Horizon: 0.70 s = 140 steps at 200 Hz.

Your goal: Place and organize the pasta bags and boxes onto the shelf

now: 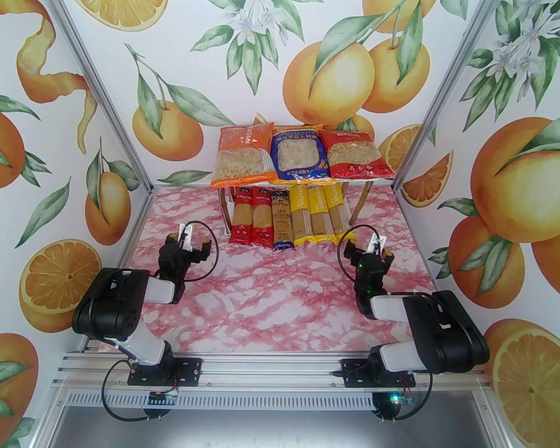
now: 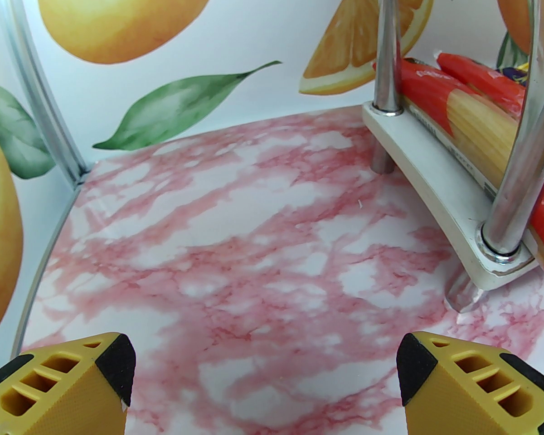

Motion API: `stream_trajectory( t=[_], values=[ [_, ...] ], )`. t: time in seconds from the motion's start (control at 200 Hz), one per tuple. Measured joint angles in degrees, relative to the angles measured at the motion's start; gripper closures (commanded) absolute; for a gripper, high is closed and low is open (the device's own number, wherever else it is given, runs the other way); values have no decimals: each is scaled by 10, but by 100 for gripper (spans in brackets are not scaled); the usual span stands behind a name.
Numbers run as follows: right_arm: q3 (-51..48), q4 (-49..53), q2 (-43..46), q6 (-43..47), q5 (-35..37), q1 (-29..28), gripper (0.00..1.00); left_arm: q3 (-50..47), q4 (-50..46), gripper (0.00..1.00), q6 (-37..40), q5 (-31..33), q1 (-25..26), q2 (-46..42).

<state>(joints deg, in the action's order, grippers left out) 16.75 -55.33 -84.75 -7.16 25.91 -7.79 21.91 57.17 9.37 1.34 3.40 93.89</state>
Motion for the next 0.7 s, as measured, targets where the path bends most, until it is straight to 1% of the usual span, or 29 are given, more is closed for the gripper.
stream_trajectory(
  t=[0.055, 0.125, 0.32, 0.701],
  values=[
    [4, -23, -23, 6, -10, 0, 0, 0, 0, 0, 0, 0, 0, 0],
    [9, -13, -38, 8, -20, 0, 0, 0, 0, 0, 0, 0, 0, 0],
    [24, -7, -39, 9, -24, 0, 0, 0, 0, 0, 0, 0, 0, 0],
    [24, -6, -39, 13, -26, 0, 0, 10, -22, 0, -3, 1, -5, 0]
  ],
)
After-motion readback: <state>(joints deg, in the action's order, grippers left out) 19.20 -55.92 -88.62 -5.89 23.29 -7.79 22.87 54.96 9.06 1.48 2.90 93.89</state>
